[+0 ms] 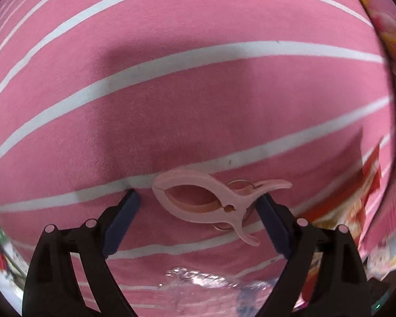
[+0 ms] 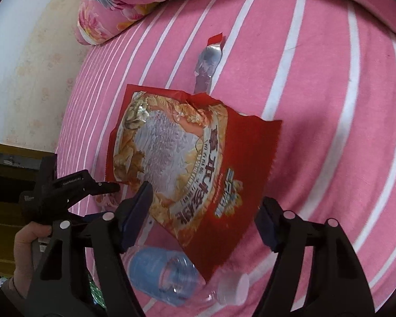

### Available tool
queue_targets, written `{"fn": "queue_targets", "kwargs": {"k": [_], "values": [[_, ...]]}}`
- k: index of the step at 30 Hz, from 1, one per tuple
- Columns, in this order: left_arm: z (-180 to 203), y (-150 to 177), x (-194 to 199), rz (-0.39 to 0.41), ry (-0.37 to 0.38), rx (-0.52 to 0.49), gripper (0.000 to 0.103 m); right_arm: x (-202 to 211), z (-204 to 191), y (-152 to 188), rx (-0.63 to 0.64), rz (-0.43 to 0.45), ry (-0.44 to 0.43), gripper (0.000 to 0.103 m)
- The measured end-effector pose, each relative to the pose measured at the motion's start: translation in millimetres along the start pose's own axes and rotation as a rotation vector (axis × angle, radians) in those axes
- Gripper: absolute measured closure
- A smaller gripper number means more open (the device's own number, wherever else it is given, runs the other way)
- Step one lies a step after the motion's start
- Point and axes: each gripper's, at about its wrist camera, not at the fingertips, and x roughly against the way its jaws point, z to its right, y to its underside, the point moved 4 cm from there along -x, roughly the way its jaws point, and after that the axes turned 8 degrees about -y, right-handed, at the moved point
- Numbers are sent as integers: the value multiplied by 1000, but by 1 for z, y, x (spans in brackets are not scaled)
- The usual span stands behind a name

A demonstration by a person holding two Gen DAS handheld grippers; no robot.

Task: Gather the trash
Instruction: 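Grasp the pink clip with the left tool while the right tool grasps the red snack bag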

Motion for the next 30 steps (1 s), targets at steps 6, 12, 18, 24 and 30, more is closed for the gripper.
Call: {"fn": "queue_targets", "kwargs": {"k": [6, 12, 18, 24, 30], "values": [[-8, 0, 6, 32, 14, 67, 33, -12, 2, -2, 0, -33, -6, 73], [-18, 9, 15, 109, 35, 54, 69, -11, -2, 1, 32, -22, -12, 97], [-36, 17, 24, 131, 127, 47, 70, 6, -11, 5, 40, 27, -44, 101], [-43, 29, 47, 155, 195, 18, 70, 27, -25, 11, 35, 62, -87, 101], [-35, 43, 80, 170, 241, -4, 70, 56, -39, 20, 34, 92, -132, 101]]}}
